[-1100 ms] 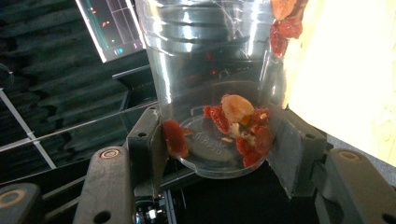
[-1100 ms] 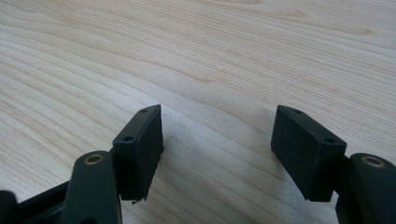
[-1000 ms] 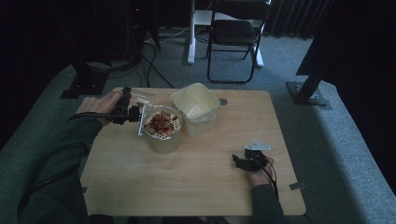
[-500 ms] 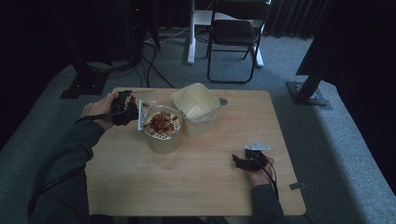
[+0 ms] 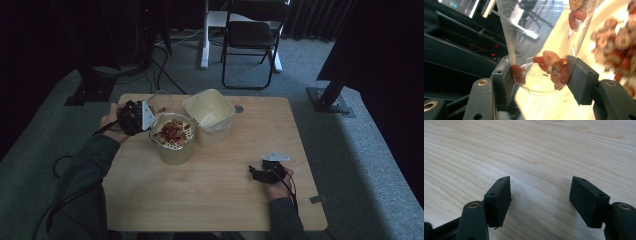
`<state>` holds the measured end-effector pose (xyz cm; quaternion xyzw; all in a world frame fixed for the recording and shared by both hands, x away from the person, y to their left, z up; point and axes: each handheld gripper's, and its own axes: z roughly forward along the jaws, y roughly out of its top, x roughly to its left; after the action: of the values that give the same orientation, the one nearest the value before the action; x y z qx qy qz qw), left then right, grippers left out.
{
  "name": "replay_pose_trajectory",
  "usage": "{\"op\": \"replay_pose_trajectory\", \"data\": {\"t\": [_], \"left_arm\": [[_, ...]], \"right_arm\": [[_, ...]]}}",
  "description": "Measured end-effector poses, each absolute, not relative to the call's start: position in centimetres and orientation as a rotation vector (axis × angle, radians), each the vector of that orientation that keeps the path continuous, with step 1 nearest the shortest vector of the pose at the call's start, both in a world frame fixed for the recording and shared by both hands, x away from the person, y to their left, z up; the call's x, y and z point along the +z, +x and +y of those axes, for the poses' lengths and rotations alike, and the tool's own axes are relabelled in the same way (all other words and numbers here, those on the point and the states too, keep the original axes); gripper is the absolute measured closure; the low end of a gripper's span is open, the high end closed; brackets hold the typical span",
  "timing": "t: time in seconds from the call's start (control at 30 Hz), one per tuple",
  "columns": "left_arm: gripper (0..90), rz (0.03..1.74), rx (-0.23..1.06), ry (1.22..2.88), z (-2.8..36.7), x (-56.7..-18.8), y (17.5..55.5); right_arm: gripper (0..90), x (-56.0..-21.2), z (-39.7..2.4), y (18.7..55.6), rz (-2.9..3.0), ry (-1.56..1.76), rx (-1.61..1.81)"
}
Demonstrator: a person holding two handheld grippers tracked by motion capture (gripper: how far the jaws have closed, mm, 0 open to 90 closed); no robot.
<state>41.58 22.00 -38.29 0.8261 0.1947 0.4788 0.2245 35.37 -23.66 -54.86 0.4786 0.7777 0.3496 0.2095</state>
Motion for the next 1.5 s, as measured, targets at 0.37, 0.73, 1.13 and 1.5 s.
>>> {"op": "replay_pose_trajectory", "data": {"t": [0.37,0.73,1.13,1.5], "left_arm": [[43.1,0.688,1.018,2.042,21.6,-36.5,42.9],[42.8,0.709,0.856,1.908,20.1,-35.0,43.9],[42.5,0.704,0.765,1.856,17.9,-34.3,45.2],[42.4,0.718,0.720,1.828,15.3,-33.4,47.1]], "right_arm": [[33.0,-54.9,-23.6,35.4,2.162,1.333,0.974],[33.0,-54.9,-23.7,35.4,2.163,1.331,0.975],[33.0,-54.9,-23.7,35.3,2.163,1.332,0.974],[33.0,-54.9,-23.7,35.3,2.162,1.332,0.975]]}}
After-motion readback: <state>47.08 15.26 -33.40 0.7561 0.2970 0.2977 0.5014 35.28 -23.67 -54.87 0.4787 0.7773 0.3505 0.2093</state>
